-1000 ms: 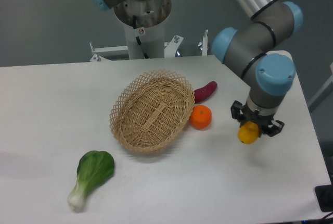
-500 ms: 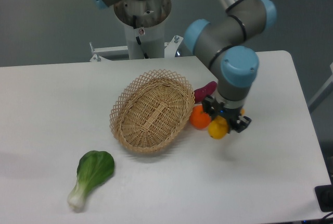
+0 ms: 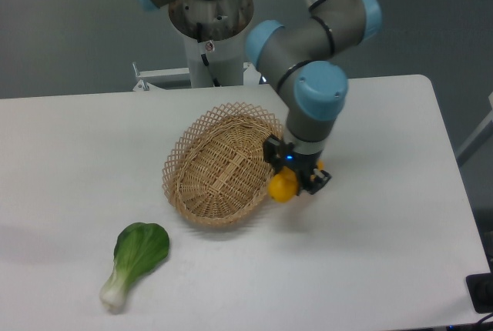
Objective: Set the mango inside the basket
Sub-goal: 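Carry the held mango over the wicker basket and lower it inside, then open the gripper to release the mango into the basket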
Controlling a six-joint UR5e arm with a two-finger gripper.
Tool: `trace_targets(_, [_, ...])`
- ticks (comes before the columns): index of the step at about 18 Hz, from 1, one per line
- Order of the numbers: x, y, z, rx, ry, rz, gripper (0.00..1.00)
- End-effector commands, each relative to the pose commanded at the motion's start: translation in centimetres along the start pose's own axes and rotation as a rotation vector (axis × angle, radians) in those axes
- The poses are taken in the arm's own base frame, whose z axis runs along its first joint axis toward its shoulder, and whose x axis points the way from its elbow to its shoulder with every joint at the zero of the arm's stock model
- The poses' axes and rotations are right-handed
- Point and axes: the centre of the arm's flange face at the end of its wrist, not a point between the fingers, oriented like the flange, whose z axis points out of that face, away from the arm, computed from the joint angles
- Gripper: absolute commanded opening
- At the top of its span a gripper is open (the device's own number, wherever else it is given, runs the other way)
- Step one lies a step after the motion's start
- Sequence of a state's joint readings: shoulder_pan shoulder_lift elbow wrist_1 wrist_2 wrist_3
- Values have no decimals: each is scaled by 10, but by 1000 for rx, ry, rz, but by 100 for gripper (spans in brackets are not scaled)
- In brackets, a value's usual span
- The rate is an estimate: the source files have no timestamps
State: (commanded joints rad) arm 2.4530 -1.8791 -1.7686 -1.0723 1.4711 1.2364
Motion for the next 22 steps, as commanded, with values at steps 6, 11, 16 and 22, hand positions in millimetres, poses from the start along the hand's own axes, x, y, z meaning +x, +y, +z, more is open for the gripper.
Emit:
trace_targets(6, [33, -23, 18, -16, 40, 48, 45])
trace_targets(11, [62, -34, 34, -30, 76, 83, 45])
trace_targets(16, [69, -39, 39, -34, 86, 88, 50])
trace_targets(22, [69, -40, 41, -33, 85, 91, 93])
